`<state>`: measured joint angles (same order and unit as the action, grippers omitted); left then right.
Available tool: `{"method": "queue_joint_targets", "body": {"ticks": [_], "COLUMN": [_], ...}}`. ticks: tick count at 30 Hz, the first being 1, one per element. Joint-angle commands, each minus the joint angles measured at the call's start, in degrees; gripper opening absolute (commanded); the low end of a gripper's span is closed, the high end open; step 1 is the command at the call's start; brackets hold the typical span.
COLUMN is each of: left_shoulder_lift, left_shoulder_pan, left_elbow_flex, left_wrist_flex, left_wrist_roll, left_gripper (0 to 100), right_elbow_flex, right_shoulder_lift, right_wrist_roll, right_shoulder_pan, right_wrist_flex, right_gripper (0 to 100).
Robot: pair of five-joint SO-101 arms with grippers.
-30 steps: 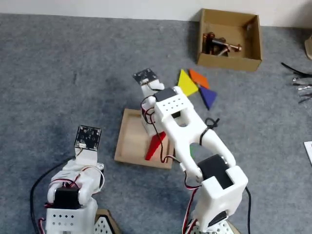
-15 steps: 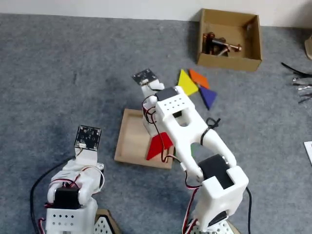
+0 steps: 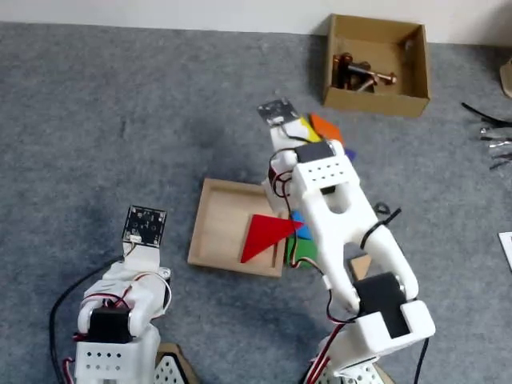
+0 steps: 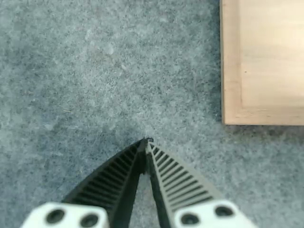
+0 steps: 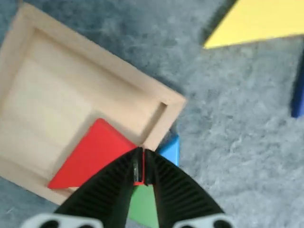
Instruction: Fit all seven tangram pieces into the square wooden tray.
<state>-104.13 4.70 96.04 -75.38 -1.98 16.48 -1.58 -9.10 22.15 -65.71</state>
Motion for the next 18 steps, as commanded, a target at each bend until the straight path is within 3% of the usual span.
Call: {"method": "queue_joint_targets", "body": {"ticks": [1, 18], "left_shoulder_lift": [-0.3, -0.3], "left_shoulder_pan": [0.6, 0.6], "left_elbow_flex": [1.1, 1.1], "left_wrist_flex": [-0.2, -0.2], "left_wrist_roll": [-0.5, -0.5], "left_gripper": [1, 1], "right_elbow_flex": [-0.1, 8.7], "right_shoulder_lift": [1.7, 1.7], "right_wrist_roll": [-0.7, -4.3], "right_shoulder_pan": [-1.4, -3.5], "right_wrist_flex": [1.5, 2.8], "right_gripper": [0.5, 0.5]}}
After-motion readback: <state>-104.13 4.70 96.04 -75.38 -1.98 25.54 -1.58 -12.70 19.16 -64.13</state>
